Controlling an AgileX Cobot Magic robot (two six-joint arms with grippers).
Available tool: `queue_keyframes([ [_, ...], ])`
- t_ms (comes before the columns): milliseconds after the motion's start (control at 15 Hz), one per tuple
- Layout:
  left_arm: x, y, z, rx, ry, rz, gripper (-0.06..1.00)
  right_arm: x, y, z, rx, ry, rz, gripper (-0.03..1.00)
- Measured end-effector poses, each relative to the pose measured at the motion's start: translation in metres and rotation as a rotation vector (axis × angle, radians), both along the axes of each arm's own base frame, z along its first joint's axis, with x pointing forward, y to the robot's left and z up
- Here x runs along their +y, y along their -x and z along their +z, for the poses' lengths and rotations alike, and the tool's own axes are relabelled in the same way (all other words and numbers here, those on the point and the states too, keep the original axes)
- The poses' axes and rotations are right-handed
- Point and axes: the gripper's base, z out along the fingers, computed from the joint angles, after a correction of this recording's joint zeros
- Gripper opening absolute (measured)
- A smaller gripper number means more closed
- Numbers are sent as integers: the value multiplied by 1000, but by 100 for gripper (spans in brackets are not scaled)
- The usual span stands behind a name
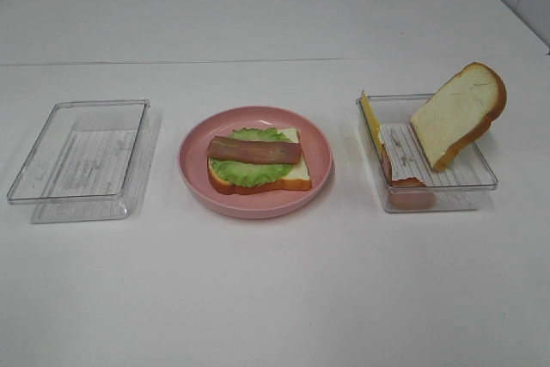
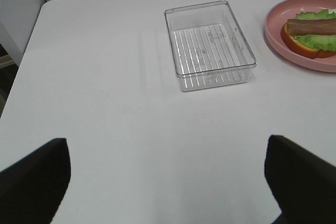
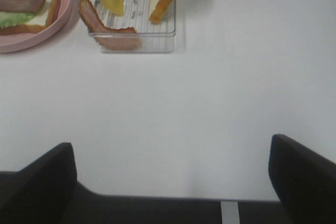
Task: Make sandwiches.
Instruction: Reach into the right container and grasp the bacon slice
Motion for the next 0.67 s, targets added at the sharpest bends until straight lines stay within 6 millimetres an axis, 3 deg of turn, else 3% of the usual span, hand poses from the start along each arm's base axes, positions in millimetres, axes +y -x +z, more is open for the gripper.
queue_keyframes([
  [267,0,0,0,0,0,0,92,9,-48,42,251,-56,81,96],
  [467,0,0,0,-1,0,0,92,13,-110,58,387,-92,110,96],
  [667,0,0,0,-1,1,-1,92,14,-178,54,552,-128,79,96],
])
